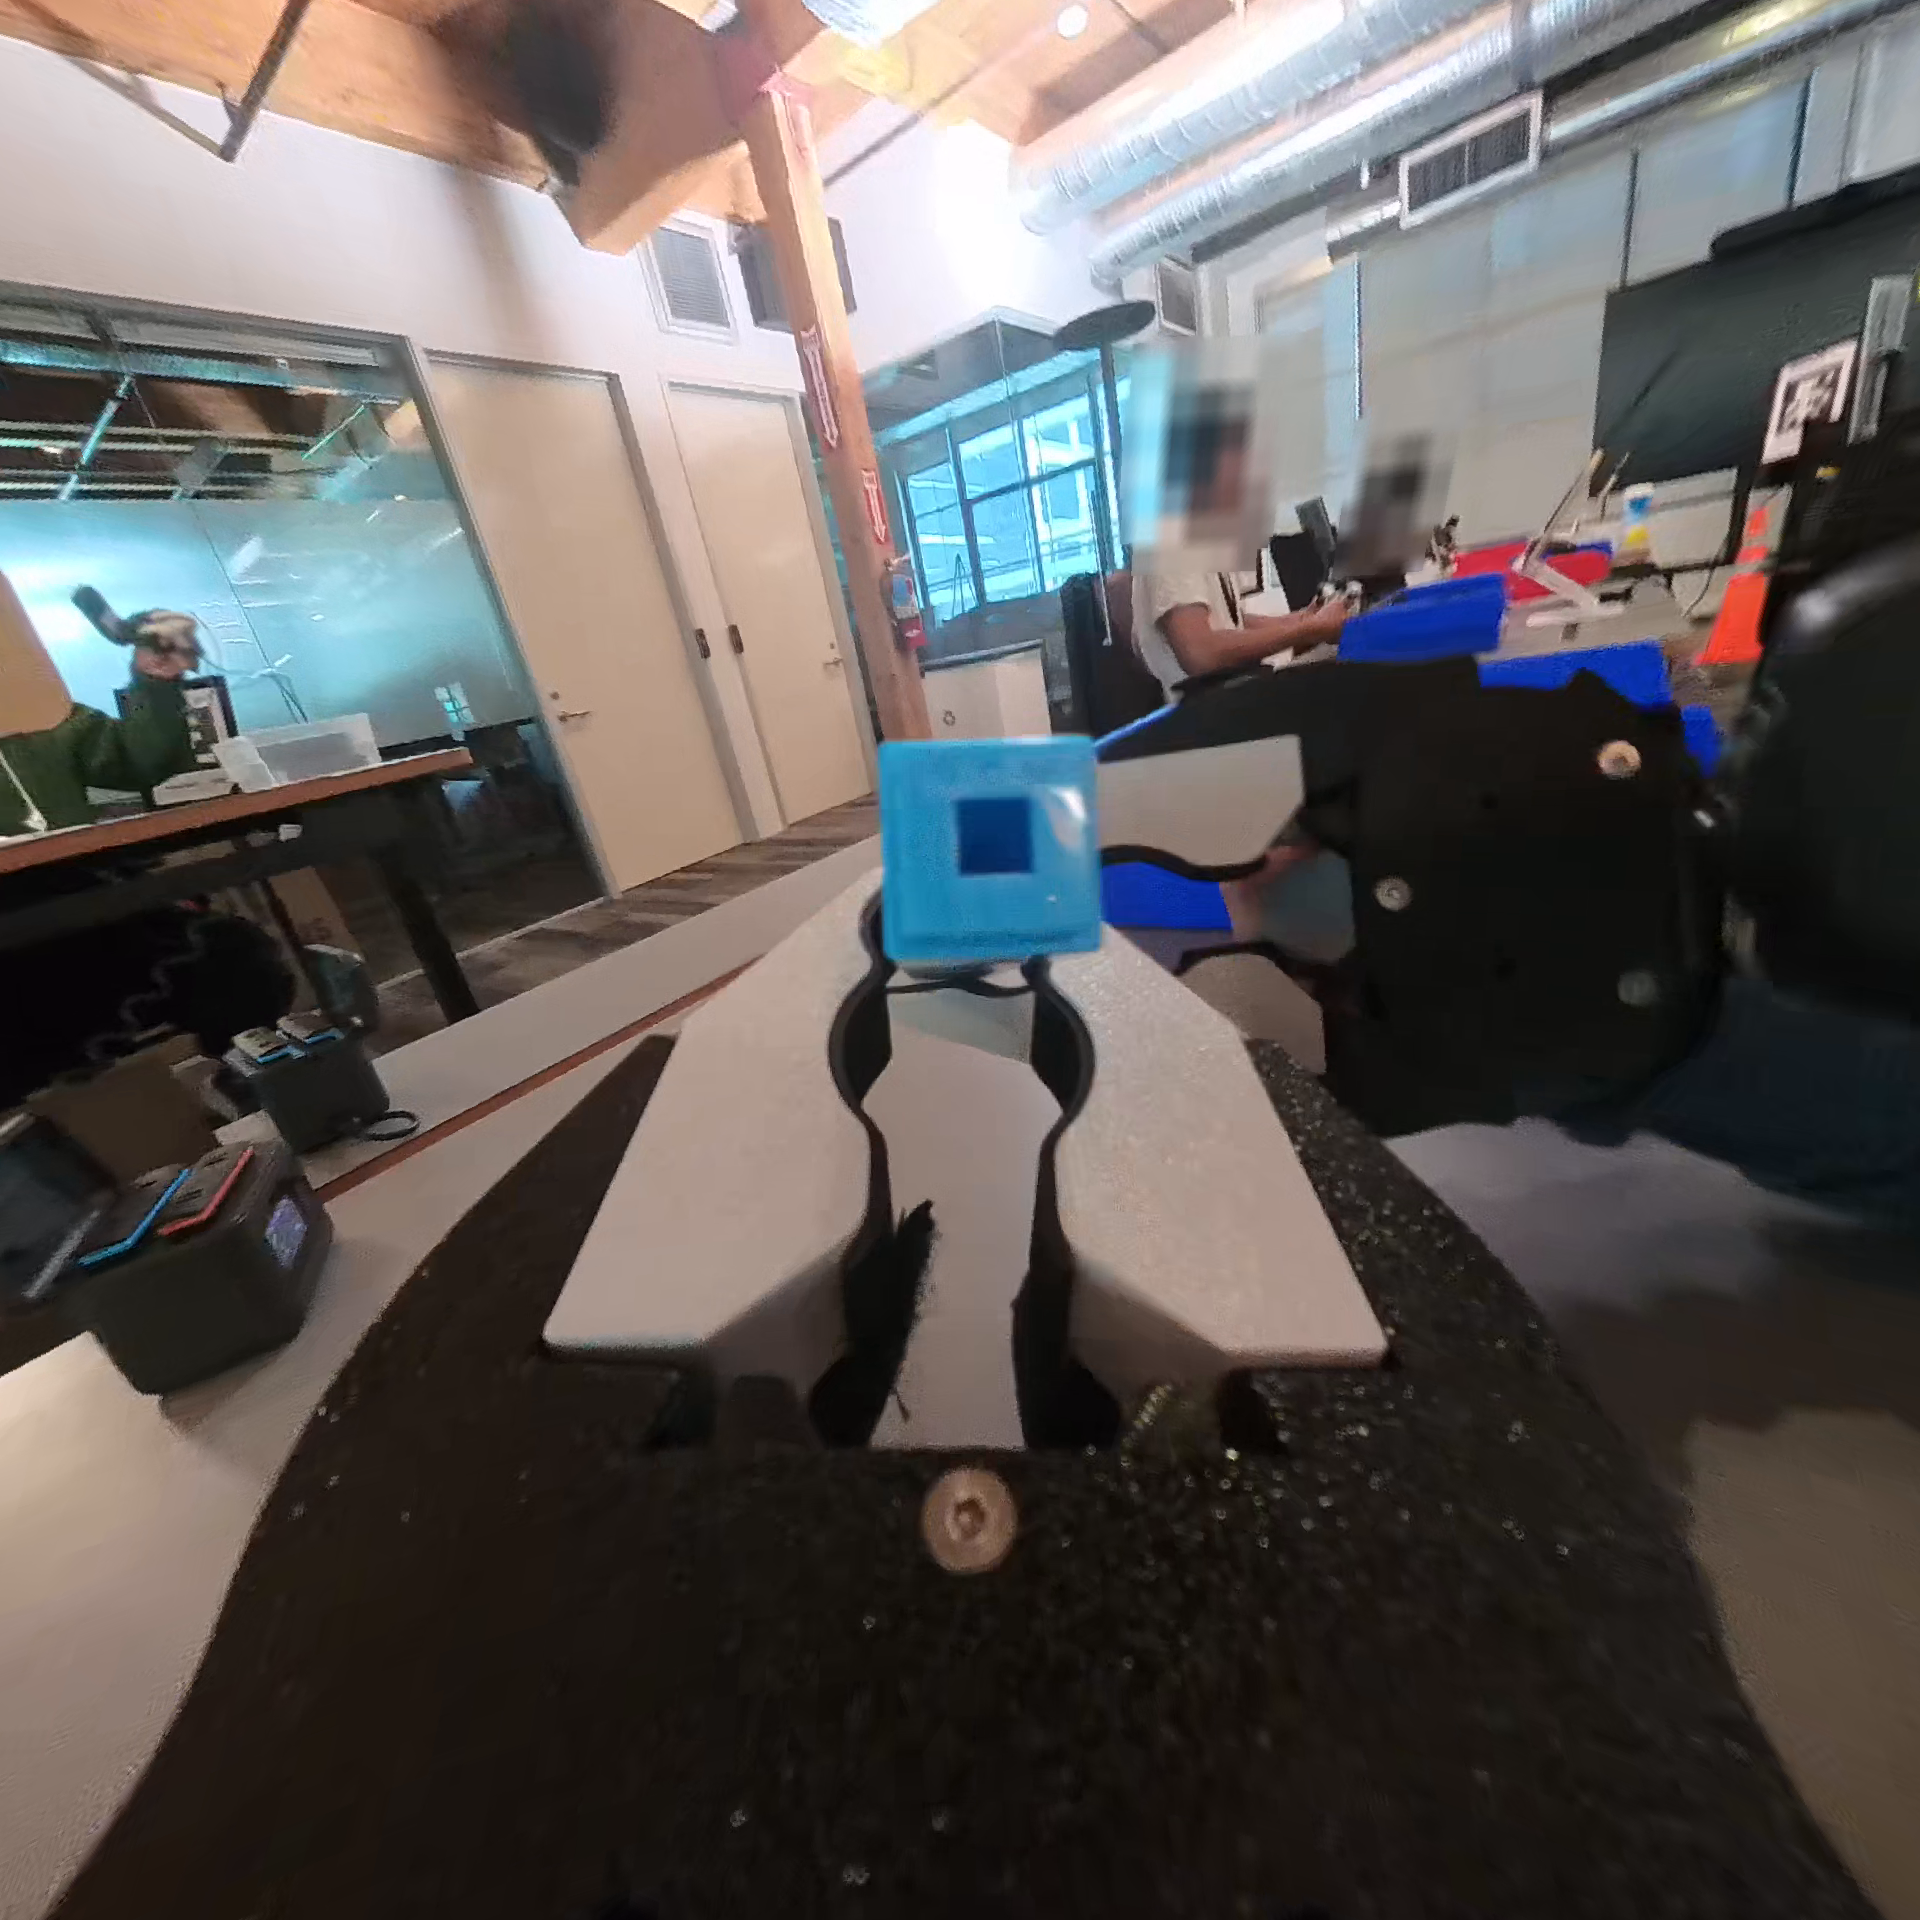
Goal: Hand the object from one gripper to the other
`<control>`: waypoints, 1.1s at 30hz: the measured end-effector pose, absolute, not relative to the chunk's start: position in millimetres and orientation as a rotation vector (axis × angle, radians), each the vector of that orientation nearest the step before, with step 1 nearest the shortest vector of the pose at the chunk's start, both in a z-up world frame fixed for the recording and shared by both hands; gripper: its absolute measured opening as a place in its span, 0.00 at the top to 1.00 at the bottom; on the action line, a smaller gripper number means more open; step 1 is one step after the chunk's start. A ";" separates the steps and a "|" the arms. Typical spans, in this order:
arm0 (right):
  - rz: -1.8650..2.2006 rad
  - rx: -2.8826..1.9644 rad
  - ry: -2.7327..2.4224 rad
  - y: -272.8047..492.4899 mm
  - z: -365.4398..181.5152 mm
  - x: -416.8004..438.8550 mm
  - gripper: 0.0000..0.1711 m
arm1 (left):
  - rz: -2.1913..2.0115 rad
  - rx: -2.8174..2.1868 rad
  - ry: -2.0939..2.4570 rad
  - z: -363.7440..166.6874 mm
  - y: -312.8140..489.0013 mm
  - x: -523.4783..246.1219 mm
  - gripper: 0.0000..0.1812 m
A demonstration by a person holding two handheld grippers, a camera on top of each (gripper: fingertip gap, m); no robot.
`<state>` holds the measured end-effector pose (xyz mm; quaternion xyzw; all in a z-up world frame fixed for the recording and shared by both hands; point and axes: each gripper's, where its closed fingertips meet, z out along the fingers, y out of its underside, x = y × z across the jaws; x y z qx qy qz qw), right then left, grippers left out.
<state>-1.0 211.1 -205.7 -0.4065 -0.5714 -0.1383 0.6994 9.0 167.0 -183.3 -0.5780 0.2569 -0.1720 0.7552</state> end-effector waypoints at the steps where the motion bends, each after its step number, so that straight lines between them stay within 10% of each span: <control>1: -0.312 -0.856 -1.251 207.6 -199.9 -1.9 0.88 | -0.421 -1.257 0.538 -179.2 166.1 6.2 0.89; 12: -0.475 -0.457 -1.087 177.3 -156.3 5.8 0.62 | -1.407 -1.215 0.100 -157.2 167.3 -28.4 0.90; 17: -0.467 -0.504 -1.186 185.1 -173.6 3.2 0.83 | -1.509 -1.254 0.101 -167.5 169.4 -21.5 0.89; 24: -0.088 -0.851 -1.228 198.2 -184.8 5.0 0.84 | -0.948 -1.355 0.221 -168.1 182.5 -39.0 0.45; 33: -0.010 -1.104 -1.362 220.7 -220.2 15.9 0.84 | 0.387 -1.332 0.784 -192.9 190.1 -55.7 0.42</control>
